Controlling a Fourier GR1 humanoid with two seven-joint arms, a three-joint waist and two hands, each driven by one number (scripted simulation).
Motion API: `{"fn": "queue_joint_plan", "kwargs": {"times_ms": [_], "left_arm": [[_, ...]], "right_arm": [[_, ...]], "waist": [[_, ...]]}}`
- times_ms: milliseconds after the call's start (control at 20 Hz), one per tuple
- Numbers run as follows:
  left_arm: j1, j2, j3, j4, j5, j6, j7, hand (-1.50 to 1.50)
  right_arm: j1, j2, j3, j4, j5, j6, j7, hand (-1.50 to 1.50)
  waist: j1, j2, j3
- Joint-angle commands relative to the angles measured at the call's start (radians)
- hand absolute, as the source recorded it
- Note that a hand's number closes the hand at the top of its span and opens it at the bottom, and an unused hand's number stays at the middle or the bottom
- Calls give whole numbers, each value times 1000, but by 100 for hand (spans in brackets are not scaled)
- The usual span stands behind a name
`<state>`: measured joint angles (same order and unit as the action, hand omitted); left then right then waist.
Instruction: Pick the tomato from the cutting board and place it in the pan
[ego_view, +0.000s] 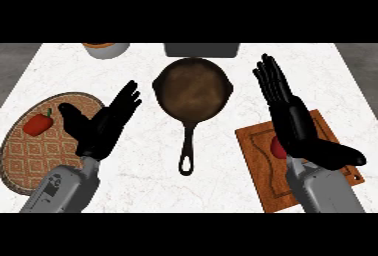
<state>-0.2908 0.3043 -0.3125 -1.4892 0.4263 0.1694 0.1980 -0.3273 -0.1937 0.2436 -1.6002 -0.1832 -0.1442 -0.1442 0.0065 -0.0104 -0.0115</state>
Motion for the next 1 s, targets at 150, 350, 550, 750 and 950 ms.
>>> {"fn": "queue_joint_plan", "kwargs": {"times_ms": [150,350,550,750,950], "left_arm": [[77,227,110,95,-144,72,28,0],[115,240,121,142,-164,112,30,0],[174,293,156,184,-194,136,17,0],[199,273,181,216,-195,83,-37,0],[161,281,186,202,-236,100,13,0]], "right_arm": [[7,-99,-81,28,-113,168,1,-150],[40,-334,-140,88,189,37,0,150],[188,-37,-377,130,-104,-152,-136,150],[291,-99,-382,211,-85,48,-385,-150],[349,-202,-319,31,16,53,-243,-150]], "waist": [[17,13,14],[-36,14,-24],[-31,12,17],[-8,11,12],[-16,8,11]]}}
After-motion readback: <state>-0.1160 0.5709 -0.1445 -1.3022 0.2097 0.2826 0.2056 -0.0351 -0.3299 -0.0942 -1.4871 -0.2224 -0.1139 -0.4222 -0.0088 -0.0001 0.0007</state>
